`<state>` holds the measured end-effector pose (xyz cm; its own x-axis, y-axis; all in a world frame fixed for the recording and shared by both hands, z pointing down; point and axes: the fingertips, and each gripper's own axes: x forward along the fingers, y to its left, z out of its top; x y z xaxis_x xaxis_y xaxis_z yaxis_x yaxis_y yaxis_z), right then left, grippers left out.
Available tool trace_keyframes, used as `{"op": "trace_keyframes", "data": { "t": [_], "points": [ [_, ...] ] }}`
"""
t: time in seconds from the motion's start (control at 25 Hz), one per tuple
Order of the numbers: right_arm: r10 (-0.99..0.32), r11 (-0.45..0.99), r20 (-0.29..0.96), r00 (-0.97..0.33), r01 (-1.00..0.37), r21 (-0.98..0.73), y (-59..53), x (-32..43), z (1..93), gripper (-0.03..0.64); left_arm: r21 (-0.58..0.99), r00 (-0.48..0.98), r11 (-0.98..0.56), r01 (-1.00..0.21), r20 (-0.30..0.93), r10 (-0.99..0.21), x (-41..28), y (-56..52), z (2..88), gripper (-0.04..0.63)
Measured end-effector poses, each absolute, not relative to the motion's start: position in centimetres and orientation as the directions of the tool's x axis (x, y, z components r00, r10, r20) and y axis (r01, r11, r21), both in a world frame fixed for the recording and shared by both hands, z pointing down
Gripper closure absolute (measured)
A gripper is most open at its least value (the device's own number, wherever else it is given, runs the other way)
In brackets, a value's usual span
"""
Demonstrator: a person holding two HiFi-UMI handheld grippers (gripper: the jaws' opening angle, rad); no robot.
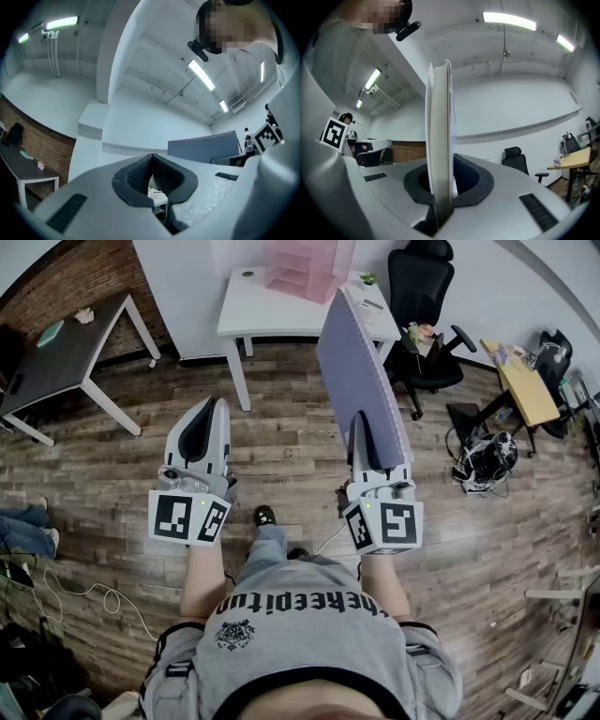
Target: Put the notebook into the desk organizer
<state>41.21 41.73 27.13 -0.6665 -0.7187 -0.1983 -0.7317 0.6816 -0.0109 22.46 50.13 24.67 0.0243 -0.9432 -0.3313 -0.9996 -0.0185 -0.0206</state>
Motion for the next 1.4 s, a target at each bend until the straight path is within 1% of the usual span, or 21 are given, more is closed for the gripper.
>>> {"op": "trace_keyframes", "data": {
  "t": [0.76,1.12,1.4],
  "points": [
    [-0.726,0.675,-0.185,-0.663,-0.738,-0.003,37.9,39.0,27.9,0.586,-0.014,0.033,-0.03,-0.999,-0.307,-0.951,20.4,45.9,25.6,0.592],
    [-0.732,0.672,-0.177,-0.658,-0.74,-0.026,31.9,34.9,27.8,0.586,-0.003,0.006,-0.006,-1.0,-0.318,-0.948,15.5,40.2,24.9,0.592],
    [-0.734,0.666,-0.197,-0.649,-0.745,-0.028,27.4,30.4,27.3,0.584,-0.008,0.01,-0.007,-1.0,-0.328,-0.945,10.9,35.8,24.5,0.592]
  ]
}}
